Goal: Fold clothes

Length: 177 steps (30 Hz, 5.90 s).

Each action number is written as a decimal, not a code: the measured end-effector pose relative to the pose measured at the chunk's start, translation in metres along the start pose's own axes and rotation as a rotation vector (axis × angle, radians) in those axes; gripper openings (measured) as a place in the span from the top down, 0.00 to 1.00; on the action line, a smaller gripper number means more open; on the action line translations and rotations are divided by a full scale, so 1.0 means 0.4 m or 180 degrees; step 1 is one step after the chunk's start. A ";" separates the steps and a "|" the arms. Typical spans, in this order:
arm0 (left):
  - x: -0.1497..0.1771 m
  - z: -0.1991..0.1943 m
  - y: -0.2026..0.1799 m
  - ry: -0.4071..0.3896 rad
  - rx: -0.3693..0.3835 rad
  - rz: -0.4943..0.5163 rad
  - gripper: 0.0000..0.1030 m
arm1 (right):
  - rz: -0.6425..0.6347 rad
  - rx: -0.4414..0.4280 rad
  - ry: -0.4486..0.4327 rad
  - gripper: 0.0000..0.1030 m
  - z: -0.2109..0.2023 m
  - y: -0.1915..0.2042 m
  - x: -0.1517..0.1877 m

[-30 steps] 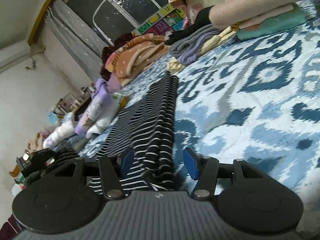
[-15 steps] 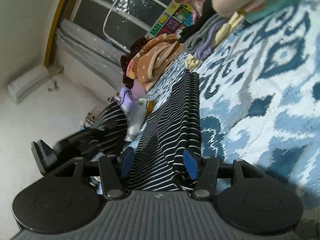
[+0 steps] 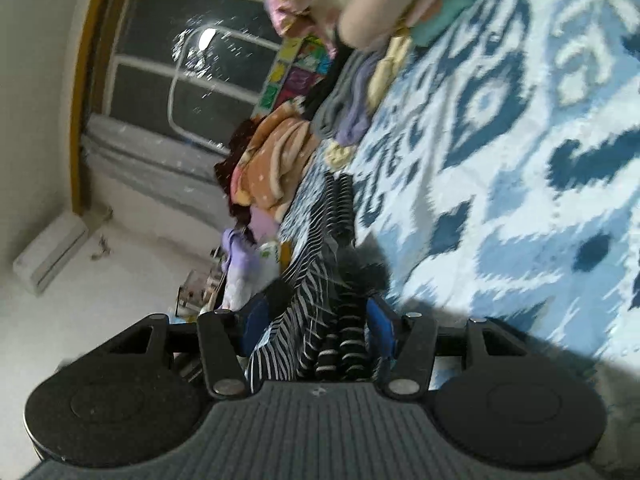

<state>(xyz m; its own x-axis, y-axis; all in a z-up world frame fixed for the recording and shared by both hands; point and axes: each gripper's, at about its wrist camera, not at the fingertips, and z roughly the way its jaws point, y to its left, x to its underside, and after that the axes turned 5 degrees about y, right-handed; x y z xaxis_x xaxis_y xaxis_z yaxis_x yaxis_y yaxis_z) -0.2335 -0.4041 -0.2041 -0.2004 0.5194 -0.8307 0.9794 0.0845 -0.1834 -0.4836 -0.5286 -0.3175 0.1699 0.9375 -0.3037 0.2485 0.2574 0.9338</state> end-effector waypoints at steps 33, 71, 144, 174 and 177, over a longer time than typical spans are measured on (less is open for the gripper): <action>0.121 -0.320 0.331 -0.0549 -0.0822 -0.1440 0.42 | 0.0383 0.0182 -0.0044 0.51 0.195 0.000 -0.037; 0.153 -0.234 0.250 0.0146 -0.0241 -0.0639 0.80 | -0.0838 0.0163 0.0058 0.90 0.151 0.316 -0.147; 0.108 -0.181 0.412 0.0479 -0.0367 -0.0993 0.70 | -0.0384 0.0461 -0.0085 0.90 0.051 0.014 -0.157; 0.165 -0.261 0.260 0.0668 0.0404 0.0004 0.71 | -0.0694 -0.0549 -0.0153 0.90 0.163 0.084 -0.263; 0.156 -0.274 0.236 0.0580 0.0291 0.0170 0.71 | -0.0654 -0.0616 -0.0203 0.90 0.163 0.083 -0.274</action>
<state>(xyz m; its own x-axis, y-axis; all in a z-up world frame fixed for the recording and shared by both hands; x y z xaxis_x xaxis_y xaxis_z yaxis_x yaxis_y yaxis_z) -0.1509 -0.2708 -0.2156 -0.1322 0.6671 -0.7332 0.9805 -0.0206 -0.1955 -0.4317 -0.6382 -0.2654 0.1960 0.8461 -0.4957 0.0982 0.4860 0.8684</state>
